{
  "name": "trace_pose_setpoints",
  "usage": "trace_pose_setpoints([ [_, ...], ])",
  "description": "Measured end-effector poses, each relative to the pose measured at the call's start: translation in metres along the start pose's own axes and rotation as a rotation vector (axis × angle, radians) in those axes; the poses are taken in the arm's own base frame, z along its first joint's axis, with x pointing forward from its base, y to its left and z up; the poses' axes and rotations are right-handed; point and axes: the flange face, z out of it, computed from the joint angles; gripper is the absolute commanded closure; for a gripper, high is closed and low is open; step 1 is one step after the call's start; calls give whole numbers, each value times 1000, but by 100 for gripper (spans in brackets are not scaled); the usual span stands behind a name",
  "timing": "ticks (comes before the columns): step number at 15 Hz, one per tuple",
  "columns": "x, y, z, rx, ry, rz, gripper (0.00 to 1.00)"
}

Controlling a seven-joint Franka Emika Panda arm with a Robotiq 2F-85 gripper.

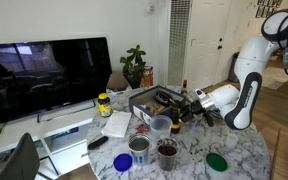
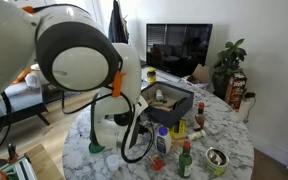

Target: Put the torch upright

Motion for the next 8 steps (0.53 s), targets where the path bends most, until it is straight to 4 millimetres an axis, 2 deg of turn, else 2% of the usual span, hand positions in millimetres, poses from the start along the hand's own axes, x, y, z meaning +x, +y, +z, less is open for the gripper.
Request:
trace_pose_setpoints([
  [4, -1, -4, -5, 21, -52, 25, 0],
  [8, 7, -9, -16, 10, -128, 74, 0],
])
